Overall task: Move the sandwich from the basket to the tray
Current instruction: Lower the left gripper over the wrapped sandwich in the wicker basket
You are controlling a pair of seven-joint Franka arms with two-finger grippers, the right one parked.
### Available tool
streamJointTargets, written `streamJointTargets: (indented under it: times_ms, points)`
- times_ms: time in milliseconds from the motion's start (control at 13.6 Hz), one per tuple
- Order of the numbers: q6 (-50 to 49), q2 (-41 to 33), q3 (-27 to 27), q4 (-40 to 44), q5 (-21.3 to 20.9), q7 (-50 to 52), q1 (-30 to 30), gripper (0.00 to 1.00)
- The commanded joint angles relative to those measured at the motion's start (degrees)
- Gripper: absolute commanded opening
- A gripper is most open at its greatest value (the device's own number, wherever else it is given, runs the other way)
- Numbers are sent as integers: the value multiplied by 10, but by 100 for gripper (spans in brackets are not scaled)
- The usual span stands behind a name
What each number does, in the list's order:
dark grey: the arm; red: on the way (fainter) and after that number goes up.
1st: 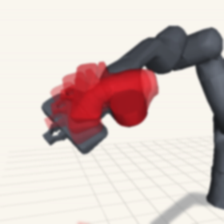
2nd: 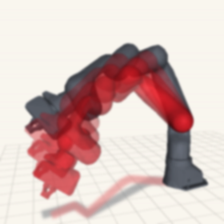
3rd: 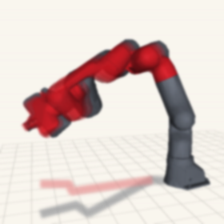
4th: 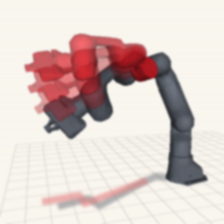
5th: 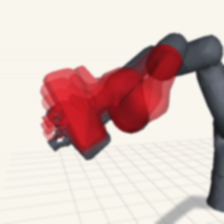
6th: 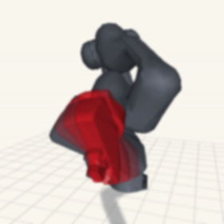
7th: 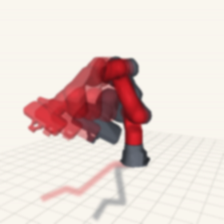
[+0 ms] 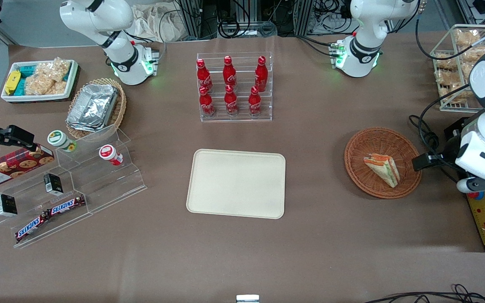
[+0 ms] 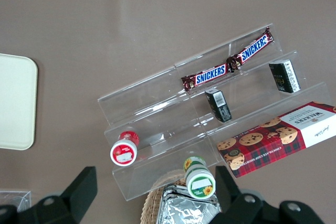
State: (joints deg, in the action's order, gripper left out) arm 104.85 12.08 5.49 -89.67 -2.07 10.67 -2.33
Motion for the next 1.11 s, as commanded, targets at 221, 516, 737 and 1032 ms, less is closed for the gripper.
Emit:
streamJointTargets:
  times_ms: [221,516,737,1032]
  points:
    - [-40,29,-9,16,-4,83,0,100]
    - [-35,24,-7,-45,-19,316,6,100]
    - [-12,23,-4,-82,-21,412,10,100]
    - [110,-4,-5,-190,-21,472,7,99]
